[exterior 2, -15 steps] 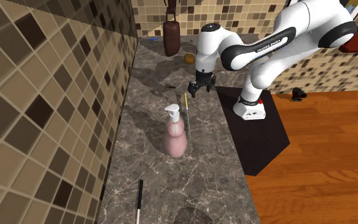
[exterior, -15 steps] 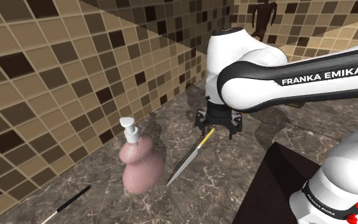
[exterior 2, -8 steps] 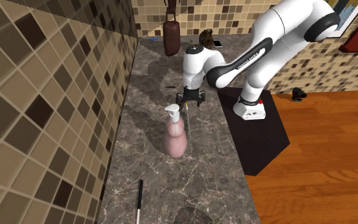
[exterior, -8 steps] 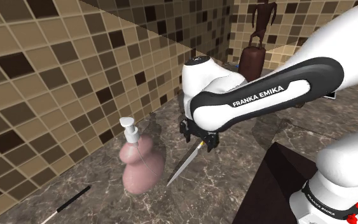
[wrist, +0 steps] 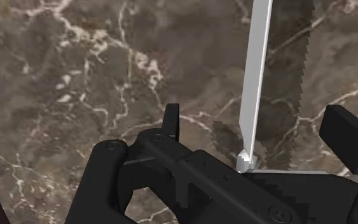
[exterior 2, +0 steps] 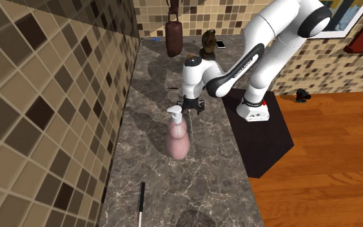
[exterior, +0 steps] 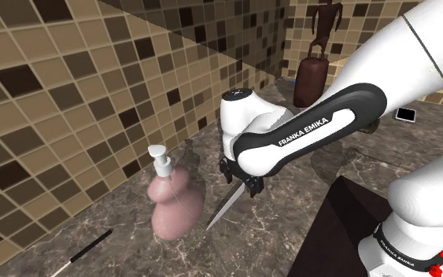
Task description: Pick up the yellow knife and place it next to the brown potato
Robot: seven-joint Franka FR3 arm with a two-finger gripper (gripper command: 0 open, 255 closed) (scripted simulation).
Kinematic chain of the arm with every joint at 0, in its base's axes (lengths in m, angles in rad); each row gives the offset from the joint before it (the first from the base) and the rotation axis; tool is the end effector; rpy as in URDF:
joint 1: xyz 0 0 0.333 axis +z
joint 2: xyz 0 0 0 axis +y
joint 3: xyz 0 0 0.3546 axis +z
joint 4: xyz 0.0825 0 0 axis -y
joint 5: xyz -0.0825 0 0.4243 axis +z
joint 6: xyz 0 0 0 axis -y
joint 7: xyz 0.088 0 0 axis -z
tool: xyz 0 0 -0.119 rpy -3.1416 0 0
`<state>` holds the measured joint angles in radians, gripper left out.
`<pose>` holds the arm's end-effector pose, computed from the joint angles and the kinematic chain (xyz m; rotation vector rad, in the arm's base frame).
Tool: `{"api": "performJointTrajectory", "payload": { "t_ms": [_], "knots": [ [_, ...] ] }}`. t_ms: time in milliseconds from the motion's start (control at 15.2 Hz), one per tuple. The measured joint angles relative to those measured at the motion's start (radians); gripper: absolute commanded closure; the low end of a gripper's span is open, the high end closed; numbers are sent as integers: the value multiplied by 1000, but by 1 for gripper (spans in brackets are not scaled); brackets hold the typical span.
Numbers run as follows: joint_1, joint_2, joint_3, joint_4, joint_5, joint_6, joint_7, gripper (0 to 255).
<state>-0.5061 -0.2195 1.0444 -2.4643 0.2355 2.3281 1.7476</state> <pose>0.4179 0.2506 0.3324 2.4051 -1.9955 0.0223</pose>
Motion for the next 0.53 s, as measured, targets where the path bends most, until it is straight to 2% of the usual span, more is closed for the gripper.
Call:
{"api": "performJointTrajectory", "payload": {
  "t_ms": [462, 528],
  "knots": [
    [-12, 24, 18, -9, -20, 28, 18, 0],
    [-12, 24, 18, -9, -20, 28, 18, 255]
  ]
}}
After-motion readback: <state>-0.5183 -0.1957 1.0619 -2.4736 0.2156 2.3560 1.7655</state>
